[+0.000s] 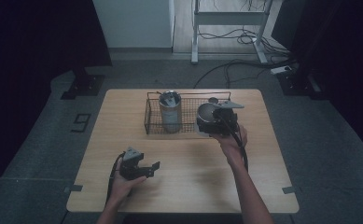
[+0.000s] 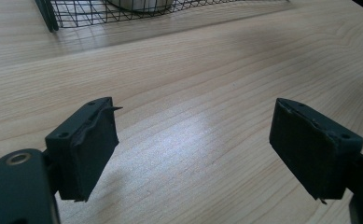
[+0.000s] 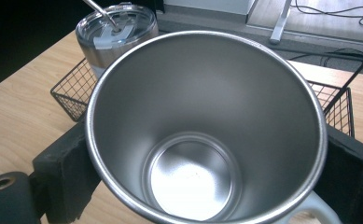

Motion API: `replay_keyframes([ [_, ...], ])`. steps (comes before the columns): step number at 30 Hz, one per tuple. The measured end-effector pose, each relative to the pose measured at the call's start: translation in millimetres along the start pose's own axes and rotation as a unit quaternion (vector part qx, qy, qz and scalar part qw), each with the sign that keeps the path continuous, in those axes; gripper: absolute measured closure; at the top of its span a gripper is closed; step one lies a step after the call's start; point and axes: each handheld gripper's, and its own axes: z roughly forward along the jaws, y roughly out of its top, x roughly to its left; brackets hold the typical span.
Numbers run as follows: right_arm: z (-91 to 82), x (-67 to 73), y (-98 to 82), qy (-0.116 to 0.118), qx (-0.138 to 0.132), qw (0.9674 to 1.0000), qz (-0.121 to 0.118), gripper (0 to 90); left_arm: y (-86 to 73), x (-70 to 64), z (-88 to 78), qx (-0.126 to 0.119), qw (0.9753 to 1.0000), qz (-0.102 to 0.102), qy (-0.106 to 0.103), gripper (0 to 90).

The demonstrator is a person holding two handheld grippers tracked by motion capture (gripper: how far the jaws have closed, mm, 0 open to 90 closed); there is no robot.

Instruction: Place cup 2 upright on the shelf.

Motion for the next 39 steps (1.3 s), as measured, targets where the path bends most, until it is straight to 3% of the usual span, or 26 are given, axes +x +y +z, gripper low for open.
replay_keyframes([
  [20, 17.7, -4.3, 25.0, -0.015, 0.003, 0.9998, -0.007, 7.2, 2.4, 0.9, -2.7, -0.003, 1.0, -0.006, -0.002, 14.8],
  [39, 48.6, -16.8, 40.8, -0.03, 0.014, 0.9994, -0.009, 7.2, 3.3, 3.8, -4.5, -0.006, 0.9999, -0.01, -0.003, 14.9],
])
